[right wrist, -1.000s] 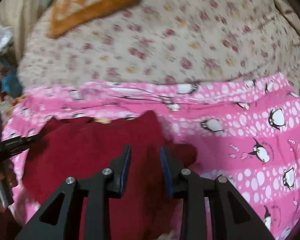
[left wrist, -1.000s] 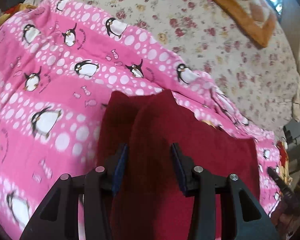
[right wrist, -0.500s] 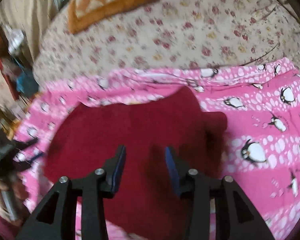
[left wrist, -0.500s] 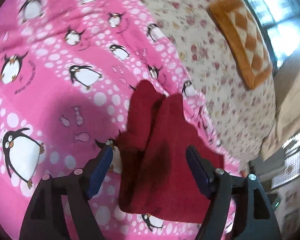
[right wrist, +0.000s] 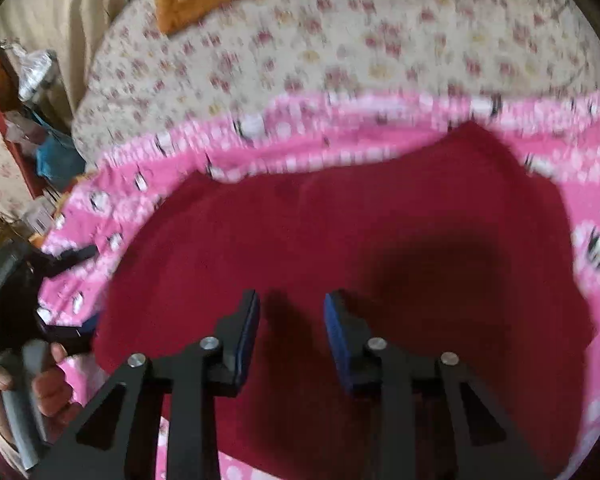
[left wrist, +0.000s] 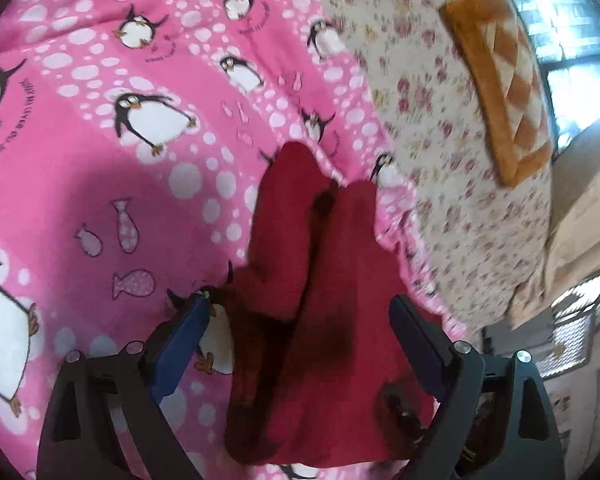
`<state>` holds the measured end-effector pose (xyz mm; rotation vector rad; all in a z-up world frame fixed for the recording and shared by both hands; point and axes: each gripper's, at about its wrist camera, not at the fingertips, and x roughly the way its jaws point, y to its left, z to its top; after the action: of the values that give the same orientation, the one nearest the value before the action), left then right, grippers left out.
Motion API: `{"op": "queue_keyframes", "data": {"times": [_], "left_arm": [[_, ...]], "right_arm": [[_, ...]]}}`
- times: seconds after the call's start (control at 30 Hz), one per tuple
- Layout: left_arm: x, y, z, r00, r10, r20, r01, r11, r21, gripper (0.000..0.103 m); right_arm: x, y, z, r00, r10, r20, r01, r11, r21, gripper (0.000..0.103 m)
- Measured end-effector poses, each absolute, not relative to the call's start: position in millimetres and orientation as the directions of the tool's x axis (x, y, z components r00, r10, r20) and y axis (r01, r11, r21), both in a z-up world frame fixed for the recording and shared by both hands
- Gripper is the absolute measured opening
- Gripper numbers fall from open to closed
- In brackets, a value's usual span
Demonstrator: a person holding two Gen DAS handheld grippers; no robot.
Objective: Fold small clothes
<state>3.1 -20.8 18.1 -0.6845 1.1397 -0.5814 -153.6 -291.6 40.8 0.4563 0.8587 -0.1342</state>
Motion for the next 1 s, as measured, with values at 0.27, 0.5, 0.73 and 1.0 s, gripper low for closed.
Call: {"op": "queue_keyframes", "data": {"times": [0.27, 0.5, 0.73, 1.0], "left_arm": [[-6.7, -42.8, 20.3, 0.329, -0.655, -0.680, 0.169, 0.749, -0.640, 0.080], [-10.4, -53.7, 20.9, 0.320, -0.656, -0.683, 0.201, 0.752, -0.628, 0.081], [-15.0, -64.7, 21.1, 0.285, -0.686, -0.669, 0.253, 0.727, -0.638, 0.074], [-21.3, -77.3, 16.8, 0.228, -0.692, -0.685, 0.260, 0.721, -0.642, 0.006]], "right_arm": [[-165.9, -304.0, 35.4, 0.698, 0.126, -0.705, 0.269, 0.866, 0.422, 0.033], [-169.3, -307.8, 31.1, 0.721, 0.154, -0.676, 0.253, 0.849, 0.463, 0.034], [-171.1, -311.7, 28.2, 0.737, 0.173, -0.653, 0.243, 0.834, 0.495, 0.034], [-172.3, -310.6, 28.0, 0.742, 0.173, -0.647, 0.241, 0.832, 0.499, 0.034]]}}
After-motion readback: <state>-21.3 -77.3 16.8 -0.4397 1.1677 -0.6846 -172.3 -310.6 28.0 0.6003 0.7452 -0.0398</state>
